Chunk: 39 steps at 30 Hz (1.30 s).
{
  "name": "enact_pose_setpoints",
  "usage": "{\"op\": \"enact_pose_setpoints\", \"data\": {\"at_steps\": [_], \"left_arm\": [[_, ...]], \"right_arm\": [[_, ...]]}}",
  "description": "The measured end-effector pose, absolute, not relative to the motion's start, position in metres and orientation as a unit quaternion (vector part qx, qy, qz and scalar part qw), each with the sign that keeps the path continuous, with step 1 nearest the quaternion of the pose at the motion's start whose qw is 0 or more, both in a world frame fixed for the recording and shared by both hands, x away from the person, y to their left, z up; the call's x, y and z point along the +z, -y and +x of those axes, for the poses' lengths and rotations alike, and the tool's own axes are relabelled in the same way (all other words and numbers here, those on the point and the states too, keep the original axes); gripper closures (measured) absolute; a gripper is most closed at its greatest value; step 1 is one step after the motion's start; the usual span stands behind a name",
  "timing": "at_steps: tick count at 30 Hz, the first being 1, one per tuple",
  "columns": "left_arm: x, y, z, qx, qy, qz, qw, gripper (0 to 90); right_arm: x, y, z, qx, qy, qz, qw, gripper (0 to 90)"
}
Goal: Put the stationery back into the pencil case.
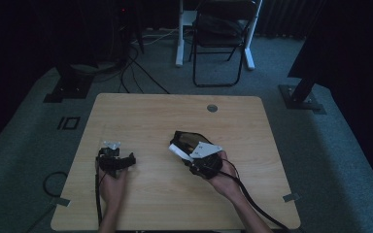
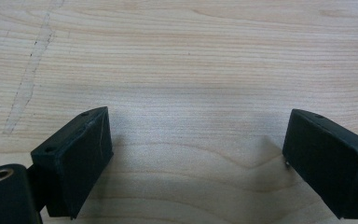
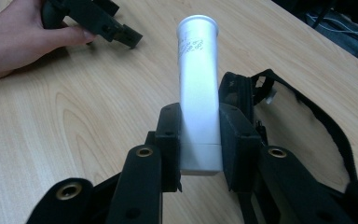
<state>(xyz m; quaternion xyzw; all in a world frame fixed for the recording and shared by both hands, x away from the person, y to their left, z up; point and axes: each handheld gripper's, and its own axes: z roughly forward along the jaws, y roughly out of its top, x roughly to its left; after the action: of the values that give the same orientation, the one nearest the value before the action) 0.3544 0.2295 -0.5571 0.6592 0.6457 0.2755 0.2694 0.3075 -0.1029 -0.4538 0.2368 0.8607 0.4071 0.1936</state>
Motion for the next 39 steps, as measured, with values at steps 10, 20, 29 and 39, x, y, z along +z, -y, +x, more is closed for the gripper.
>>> {"op": "enact_pose_setpoints", "data": {"at_steps": [10, 20, 29, 39], "left_arm": [[-0.557, -0.23, 0.354, 0.275, -0.646, 0.659, 0.269, 8.3], [-0.557, -0.23, 0.354, 0.276, -0.646, 0.659, 0.269, 8.3], [-0.557, -0.23, 0.354, 0.276, -0.646, 0.659, 0.269, 8.3], [-0.557, -0.23, 0.354, 0.275, -0.646, 0.659, 0.269, 8.3]], "right_arm": [[-0.449, 0.11, 0.313, 0.41, -0.855, 0.244, 0.201, 71.5], [-0.445, 0.117, 0.319, 0.412, -0.85, 0.254, 0.209, 71.6], [-0.444, 0.122, 0.325, 0.412, -0.847, 0.26, 0.213, 71.5], [-0.442, 0.126, 0.331, 0.412, -0.844, 0.267, 0.217, 71.5]]}}
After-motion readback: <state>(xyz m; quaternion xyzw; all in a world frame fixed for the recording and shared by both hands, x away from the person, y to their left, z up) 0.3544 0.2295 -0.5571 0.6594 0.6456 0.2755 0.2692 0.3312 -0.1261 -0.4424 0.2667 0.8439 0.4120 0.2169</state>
